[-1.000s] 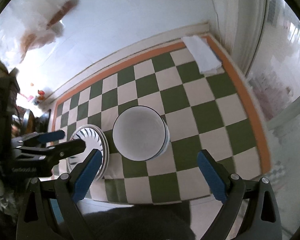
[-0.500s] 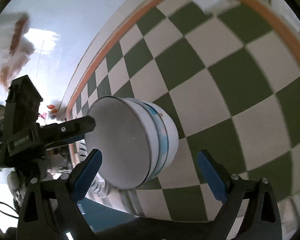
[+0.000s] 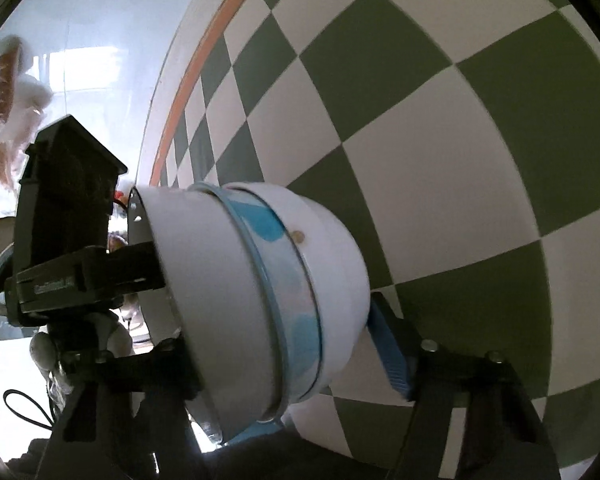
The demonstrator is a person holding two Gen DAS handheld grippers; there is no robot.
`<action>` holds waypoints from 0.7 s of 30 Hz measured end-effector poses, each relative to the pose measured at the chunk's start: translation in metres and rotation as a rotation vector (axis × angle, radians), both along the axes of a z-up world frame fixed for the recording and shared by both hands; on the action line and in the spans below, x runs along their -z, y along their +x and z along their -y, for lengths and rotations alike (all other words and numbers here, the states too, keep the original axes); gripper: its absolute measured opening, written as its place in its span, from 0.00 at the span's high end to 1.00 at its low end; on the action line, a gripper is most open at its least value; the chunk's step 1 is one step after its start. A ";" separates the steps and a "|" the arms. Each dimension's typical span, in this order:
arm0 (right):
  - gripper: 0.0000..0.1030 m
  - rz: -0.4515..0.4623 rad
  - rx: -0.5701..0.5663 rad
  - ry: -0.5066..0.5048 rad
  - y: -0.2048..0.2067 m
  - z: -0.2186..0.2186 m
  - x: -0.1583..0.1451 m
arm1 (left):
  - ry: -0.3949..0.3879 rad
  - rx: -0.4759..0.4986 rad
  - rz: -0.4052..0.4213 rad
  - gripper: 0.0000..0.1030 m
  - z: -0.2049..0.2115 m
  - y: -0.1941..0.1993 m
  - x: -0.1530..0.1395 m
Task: Organize plates and bowls
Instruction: 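Lift and carry the bowl stack over the plate stack with both grippers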
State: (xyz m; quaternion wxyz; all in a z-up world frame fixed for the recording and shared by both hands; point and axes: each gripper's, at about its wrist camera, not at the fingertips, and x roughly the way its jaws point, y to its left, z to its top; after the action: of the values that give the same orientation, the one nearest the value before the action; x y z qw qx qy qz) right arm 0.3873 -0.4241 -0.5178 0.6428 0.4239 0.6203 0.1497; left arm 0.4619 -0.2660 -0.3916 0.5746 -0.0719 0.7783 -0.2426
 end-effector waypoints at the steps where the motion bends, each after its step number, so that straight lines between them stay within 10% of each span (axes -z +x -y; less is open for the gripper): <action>1: 0.36 0.001 -0.003 -0.006 0.001 -0.001 0.002 | -0.005 -0.004 0.008 0.38 -0.001 -0.001 0.000; 21: 0.43 -0.019 0.009 0.052 0.018 -0.013 0.001 | 0.018 -0.052 0.081 0.43 -0.009 -0.004 -0.017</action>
State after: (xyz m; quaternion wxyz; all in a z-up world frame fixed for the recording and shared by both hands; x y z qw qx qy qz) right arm 0.4054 -0.4112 -0.5187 0.6262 0.4448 0.6203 0.1587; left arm 0.4581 -0.2568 -0.3744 0.6125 -0.0771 0.7543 -0.2234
